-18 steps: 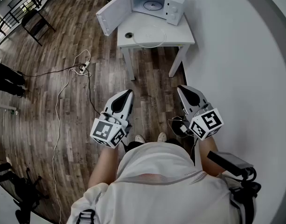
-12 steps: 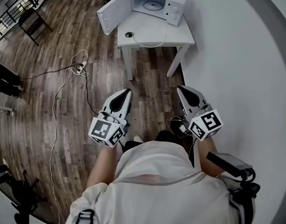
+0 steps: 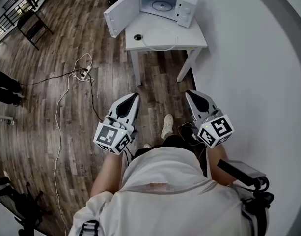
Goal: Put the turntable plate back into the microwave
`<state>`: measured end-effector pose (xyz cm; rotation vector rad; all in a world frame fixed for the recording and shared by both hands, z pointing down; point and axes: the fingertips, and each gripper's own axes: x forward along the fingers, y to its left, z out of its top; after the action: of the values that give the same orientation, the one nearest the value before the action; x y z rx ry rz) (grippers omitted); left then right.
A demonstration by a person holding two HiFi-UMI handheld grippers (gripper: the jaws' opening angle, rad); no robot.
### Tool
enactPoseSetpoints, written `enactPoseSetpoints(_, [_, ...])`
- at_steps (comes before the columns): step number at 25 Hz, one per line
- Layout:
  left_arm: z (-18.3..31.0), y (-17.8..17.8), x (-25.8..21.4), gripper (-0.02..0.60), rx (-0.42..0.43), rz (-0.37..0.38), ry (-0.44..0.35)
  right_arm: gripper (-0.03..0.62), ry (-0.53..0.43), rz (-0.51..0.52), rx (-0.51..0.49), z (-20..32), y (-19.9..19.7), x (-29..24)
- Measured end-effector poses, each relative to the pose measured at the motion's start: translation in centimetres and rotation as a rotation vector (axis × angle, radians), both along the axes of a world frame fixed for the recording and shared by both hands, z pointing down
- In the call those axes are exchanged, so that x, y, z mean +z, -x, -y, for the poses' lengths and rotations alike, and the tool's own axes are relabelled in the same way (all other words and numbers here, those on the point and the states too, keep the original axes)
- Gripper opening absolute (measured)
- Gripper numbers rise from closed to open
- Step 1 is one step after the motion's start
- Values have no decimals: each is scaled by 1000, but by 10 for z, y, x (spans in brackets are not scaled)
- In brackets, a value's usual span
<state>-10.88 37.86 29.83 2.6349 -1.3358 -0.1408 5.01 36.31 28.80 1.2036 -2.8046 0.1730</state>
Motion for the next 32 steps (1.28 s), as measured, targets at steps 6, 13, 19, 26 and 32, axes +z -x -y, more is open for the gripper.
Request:
enactPoseSetpoints(6, [34, 1, -5, 9, 12, 29, -24, 5, -3, 8, -24, 33, 10, 4])
enactPoseSetpoints(13, [91, -11, 4, 9, 5, 46, -11, 5, -10, 9, -30, 96, -1, 10])
enactPoseSetpoints(19, [152, -30, 1, 9, -6, 50, 2, 5, -23, 15, -33, 160, -20, 3])
enactPoseSetpoints(26, [231, -74, 4, 9, -16, 51, 8, 5, -29, 48, -39, 238, -55, -2])
enactPoseSetpoints(32, [271, -97, 0, 9, -34, 53, 5, 5, -2, 66, -58, 285, -70, 3])
